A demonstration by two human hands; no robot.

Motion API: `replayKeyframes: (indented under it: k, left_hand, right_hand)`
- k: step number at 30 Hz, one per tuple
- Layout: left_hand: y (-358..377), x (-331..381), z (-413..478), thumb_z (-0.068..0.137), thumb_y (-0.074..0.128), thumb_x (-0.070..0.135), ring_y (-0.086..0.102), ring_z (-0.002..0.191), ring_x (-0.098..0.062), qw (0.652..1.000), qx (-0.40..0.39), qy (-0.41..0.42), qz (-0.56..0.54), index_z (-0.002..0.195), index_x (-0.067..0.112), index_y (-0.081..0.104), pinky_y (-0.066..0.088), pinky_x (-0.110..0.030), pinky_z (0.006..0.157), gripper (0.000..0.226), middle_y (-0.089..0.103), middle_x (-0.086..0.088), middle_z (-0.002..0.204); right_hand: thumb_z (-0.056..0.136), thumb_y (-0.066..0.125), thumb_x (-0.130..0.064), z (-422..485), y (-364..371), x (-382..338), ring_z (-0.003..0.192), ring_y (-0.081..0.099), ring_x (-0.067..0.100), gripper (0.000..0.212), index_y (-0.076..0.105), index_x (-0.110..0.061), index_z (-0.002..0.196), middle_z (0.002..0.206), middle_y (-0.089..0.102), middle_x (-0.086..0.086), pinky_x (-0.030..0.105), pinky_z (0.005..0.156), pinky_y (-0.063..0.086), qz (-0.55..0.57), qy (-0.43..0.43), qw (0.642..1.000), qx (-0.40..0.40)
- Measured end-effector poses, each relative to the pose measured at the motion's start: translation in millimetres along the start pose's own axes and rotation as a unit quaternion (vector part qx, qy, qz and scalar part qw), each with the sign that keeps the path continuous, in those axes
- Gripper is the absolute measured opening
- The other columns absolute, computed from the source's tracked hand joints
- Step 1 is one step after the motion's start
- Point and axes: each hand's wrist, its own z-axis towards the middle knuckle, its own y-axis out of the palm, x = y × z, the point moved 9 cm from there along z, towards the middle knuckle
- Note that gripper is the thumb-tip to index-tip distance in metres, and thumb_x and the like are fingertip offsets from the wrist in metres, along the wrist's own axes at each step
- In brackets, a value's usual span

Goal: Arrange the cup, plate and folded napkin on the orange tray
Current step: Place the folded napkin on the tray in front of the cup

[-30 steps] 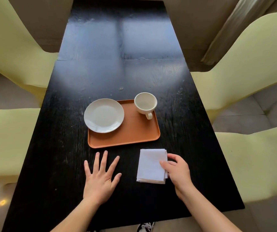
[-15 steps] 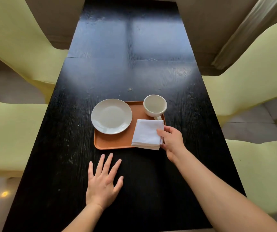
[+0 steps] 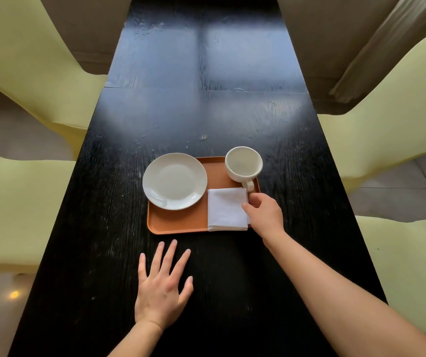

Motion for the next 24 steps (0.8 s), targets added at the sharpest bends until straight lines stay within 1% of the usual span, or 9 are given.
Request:
replayKeyframes:
  k: [3, 8, 11, 13, 14, 16, 19, 22, 24]
  left_hand:
    - [0.0, -0.3, 1.7, 0.087, 0.044, 0.054, 0.021, 0.149, -0.029, 1.0, -0.006, 0.001, 0.002, 0.148, 0.034, 0.039, 0.014, -0.062, 0.117, 0.064, 0.028, -0.004, 0.162]
    - [-6.7, -1.5, 5.5, 0.088, 0.044, 0.055, 0.018, 0.15, -0.025, 0.998, -0.054, -0.033, -0.008, 0.146, 0.038, 0.04, 0.01, -0.059, 0.118, 0.061, 0.029, 0.0, 0.161]
    - [-31.7, -3.7, 19.0, 0.086, 0.057, 0.04, 0.043, 0.137, -0.025, 0.996, -0.047, -0.066, -0.049, 0.135, 0.028, 0.056, 0.033, -0.053, 0.112, 0.051, 0.051, -0.003, 0.145]
    - [-55.7, -7.8, 30.2, 0.084, 0.062, 0.029, 0.059, 0.114, -0.025, 0.992, -0.017, -0.084, -0.096, 0.128, 0.021, 0.062, 0.049, -0.045, 0.095, 0.045, 0.062, -0.002, 0.126]
    - [-68.1, -11.0, 34.9, 0.084, 0.062, 0.025, 0.062, 0.104, -0.025, 0.989, 0.005, -0.092, -0.116, 0.125, 0.019, 0.063, 0.052, -0.044, 0.087, 0.041, 0.064, -0.001, 0.118]
    - [-88.3, -22.5, 41.5, 0.086, 0.062, 0.021, 0.063, 0.099, -0.023, 0.976, 0.04, -0.133, -0.166, 0.119, 0.019, 0.066, 0.053, -0.042, 0.083, 0.034, 0.065, 0.001, 0.111]
    - [-104.3, -46.3, 50.7, 0.09, 0.058, 0.023, 0.062, 0.097, -0.018, 0.942, 0.056, -0.225, -0.241, 0.121, 0.02, 0.065, 0.052, -0.037, 0.082, 0.032, 0.064, 0.002, 0.107]
    - [-109.4, -64.7, 67.4, 0.091, 0.058, 0.024, 0.059, 0.087, -0.015, 0.938, 0.055, -0.237, -0.247, 0.121, 0.019, 0.065, 0.048, -0.034, 0.073, 0.032, 0.059, 0.004, 0.097]
    - [-108.4, -75.6, 78.3, 0.09, 0.058, 0.025, 0.057, 0.087, -0.014, 0.938, 0.044, -0.239, -0.246, 0.121, 0.018, 0.065, 0.046, -0.033, 0.072, 0.032, 0.059, 0.003, 0.099]
  right_hand:
    - [0.095, 0.066, -0.02, -1.8, -7.5, 6.8, 0.115, 0.062, 0.02, 0.039, 0.061, -0.018, 0.133, 0.127, 0.066, 0.001, 0.044, 0.098, 0.056, 0.006, 0.018, 0.999, 0.026]
    - [0.094, 0.066, -0.02, -2.4, -14.6, 11.2, 0.106, 0.059, 0.016, 0.037, 0.061, -0.018, 0.131, 0.127, 0.066, 0.003, 0.04, 0.093, 0.057, 0.031, 0.04, 0.999, 0.018]
    - [0.094, 0.067, -0.02, -3.6, -17.9, 8.2, 0.103, 0.058, 0.015, 0.035, 0.062, -0.019, 0.129, 0.125, 0.066, 0.002, 0.035, 0.085, 0.056, 0.034, 0.037, 0.999, 0.005]
    - [0.094, 0.067, -0.021, -4.4, -20.9, 5.3, 0.103, 0.061, 0.017, 0.032, 0.063, -0.019, 0.126, 0.123, 0.066, 0.002, 0.032, 0.078, 0.055, 0.044, 0.036, 0.998, -0.003]
    - [0.094, 0.066, -0.021, -4.5, -22.3, 3.1, 0.102, 0.062, 0.018, 0.031, 0.064, -0.019, 0.125, 0.121, 0.066, 0.002, 0.031, 0.076, 0.055, 0.047, 0.035, 0.998, -0.008]
    - [0.094, 0.065, -0.02, -5.3, -26.3, 0.1, 0.101, 0.064, 0.019, 0.029, 0.064, -0.018, 0.124, 0.118, 0.067, 0.002, 0.033, 0.076, 0.057, 0.038, 0.027, 0.999, -0.014]
    - [0.094, 0.064, -0.02, -4.2, -33.8, 0.6, 0.103, 0.065, 0.022, 0.03, 0.064, -0.018, 0.124, 0.118, 0.068, 0.003, 0.041, 0.087, 0.059, 0.015, 0.034, 0.999, -0.004]
    - [0.094, 0.064, -0.02, -0.3, -35.4, 2.9, 0.104, 0.065, 0.022, 0.031, 0.064, -0.017, 0.125, 0.119, 0.068, 0.004, 0.043, 0.09, 0.059, 0.007, 0.05, 0.999, 0.011]
    - [0.094, 0.064, -0.02, -0.2, -34.5, 2.6, 0.104, 0.065, 0.022, 0.032, 0.064, -0.017, 0.126, 0.119, 0.068, 0.004, 0.043, 0.09, 0.059, -0.001, 0.061, 0.998, 0.024]
